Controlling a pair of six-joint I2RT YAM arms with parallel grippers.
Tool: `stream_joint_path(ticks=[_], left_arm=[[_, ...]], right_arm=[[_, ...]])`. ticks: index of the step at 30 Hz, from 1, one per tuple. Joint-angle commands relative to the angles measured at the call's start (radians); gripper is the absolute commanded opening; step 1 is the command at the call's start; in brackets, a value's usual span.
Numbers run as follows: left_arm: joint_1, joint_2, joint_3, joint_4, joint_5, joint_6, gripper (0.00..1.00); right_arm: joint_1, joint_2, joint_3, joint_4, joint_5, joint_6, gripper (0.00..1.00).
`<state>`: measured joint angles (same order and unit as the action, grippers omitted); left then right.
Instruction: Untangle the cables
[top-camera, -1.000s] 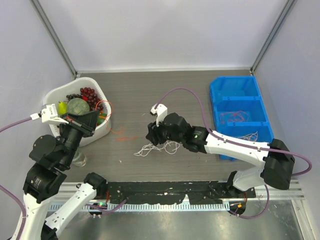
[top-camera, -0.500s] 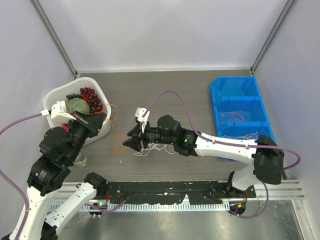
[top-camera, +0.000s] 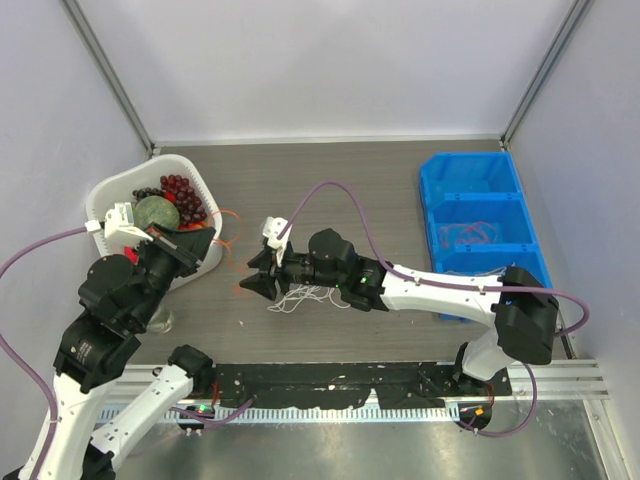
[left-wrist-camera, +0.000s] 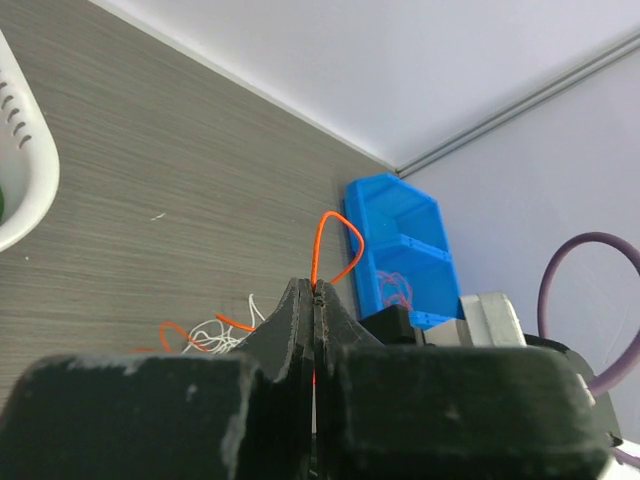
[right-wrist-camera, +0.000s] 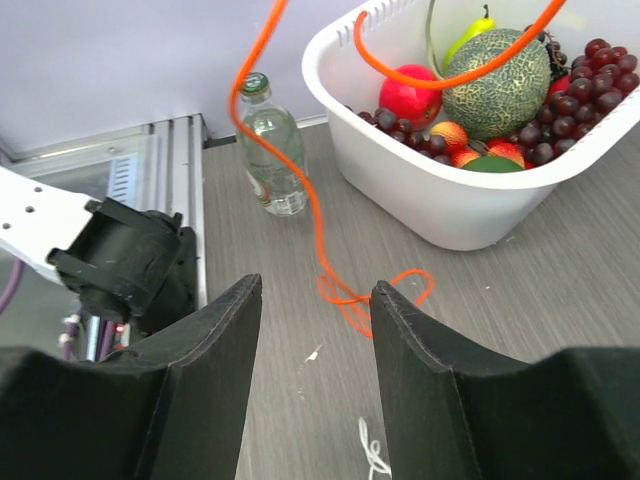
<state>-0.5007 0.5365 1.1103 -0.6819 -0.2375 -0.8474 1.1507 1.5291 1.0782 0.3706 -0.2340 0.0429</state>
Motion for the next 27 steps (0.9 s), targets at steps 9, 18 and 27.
stream_joint_path(ticks=[9,18,27], left_arm=[[0.005,0.020,-0.007,0.047,0.064,-0.030,0.00],[0.005,0.037,-0.012,0.059,0.072,-0.025,0.00],[0.005,0.030,-0.049,0.010,-0.017,-0.021,0.00]], right_arm=[[0.003,0.043,0.086,-0.013,0.096,-0.101,0.53],[0.007,0.045,0.059,0.021,0.045,-0.044,0.27],[0.007,-0.053,0.008,0.007,0.091,0.038,0.01]])
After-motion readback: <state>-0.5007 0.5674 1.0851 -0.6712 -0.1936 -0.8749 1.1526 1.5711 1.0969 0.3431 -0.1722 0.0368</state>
